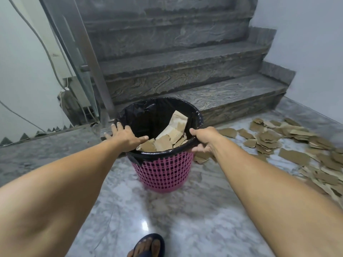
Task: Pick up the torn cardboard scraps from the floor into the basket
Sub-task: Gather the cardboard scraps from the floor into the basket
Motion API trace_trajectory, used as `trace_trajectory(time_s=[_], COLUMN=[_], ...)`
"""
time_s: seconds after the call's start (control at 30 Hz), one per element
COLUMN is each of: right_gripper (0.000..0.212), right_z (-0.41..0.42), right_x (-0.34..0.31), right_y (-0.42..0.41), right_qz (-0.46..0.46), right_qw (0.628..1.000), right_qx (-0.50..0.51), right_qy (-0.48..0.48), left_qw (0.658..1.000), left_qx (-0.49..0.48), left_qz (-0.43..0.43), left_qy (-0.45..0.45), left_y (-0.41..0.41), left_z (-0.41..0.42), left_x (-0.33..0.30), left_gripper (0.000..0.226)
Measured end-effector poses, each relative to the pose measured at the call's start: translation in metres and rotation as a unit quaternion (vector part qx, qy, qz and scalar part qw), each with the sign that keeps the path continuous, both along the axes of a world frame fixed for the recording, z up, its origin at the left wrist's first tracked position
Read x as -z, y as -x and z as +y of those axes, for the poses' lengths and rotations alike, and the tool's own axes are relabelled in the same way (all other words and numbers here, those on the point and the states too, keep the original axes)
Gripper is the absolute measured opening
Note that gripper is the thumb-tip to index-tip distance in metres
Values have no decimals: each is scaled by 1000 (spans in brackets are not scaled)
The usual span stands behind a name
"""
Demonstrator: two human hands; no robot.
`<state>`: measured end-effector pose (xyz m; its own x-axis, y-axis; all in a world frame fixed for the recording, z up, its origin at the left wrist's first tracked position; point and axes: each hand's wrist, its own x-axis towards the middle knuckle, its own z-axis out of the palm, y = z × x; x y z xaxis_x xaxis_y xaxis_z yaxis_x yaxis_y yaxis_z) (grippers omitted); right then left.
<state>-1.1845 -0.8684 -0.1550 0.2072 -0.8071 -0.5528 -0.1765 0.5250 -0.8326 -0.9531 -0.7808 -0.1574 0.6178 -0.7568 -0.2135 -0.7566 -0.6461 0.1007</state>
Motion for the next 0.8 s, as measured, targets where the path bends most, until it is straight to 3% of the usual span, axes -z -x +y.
trace_trajectory(time_s=[0.13, 0.2, 0.33, 0.47, 0.67, 0.8], right_gripper=[60, 56, 27, 21, 40, 39], right_z=[2, 3, 11, 16, 15, -6], right_x=[-10, -15, -14, -3, 23, 49], right_y=[41, 65, 149, 244, 336, 356], right_qz=[15, 71, 144, 180, 197, 211], right_qw=[997, 993, 984, 982, 980, 977], right_qx=[-67, -91, -105, -62, 1, 16], right_qy=[-20, 15, 23, 10, -24, -30], left_qw=[999, 998, 987, 964, 938, 935], left_qx=[32, 60, 143, 234, 339, 332], left_qz=[-29, -29, 0, -2, 19, 24], left_qy=[-15, -3, 70, 129, -76, -124], left_y=[29, 50, 115, 198, 289, 299], left_z=[-8, -16, -35, -54, -83, -113], left_x=[-17, -32, -51, -56, -32, 3], left_gripper=[90, 82, 69, 53, 40, 46])
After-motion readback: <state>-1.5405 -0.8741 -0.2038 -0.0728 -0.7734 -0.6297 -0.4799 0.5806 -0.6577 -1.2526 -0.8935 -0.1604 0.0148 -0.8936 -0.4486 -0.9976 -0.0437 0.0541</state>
